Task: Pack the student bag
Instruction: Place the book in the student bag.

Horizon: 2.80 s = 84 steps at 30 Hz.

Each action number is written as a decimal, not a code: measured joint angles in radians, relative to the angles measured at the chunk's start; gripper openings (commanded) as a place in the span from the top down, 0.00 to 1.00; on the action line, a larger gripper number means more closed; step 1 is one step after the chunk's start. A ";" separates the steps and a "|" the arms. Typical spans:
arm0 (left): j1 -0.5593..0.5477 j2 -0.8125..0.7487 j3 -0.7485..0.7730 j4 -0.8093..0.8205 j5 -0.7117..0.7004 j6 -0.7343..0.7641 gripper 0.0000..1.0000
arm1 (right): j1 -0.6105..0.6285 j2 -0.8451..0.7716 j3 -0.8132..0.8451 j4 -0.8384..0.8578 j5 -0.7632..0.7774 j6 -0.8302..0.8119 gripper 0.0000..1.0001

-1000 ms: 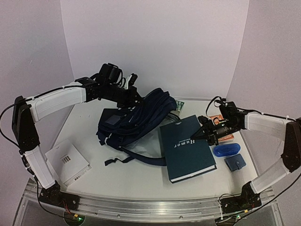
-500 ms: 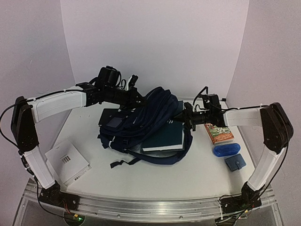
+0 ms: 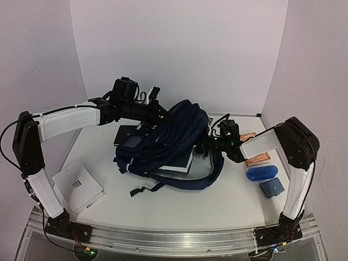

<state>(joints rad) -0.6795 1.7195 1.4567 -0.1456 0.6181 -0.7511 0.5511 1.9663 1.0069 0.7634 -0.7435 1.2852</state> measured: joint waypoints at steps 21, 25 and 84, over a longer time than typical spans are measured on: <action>0.000 0.000 -0.038 0.142 0.107 -0.120 1.00 | 0.124 0.261 0.214 0.158 0.155 0.138 1.00; 0.001 0.000 -0.052 0.152 0.115 -0.128 1.00 | 0.149 0.313 0.266 0.181 0.163 0.163 0.97; 0.078 -0.039 -0.097 0.128 0.123 -0.086 1.00 | 0.130 0.217 0.363 -0.323 0.146 -0.026 0.70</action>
<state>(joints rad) -0.6013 1.6806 1.3597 -0.0175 0.7414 -0.8375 0.6811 2.1828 1.3704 0.4408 -0.5970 1.2588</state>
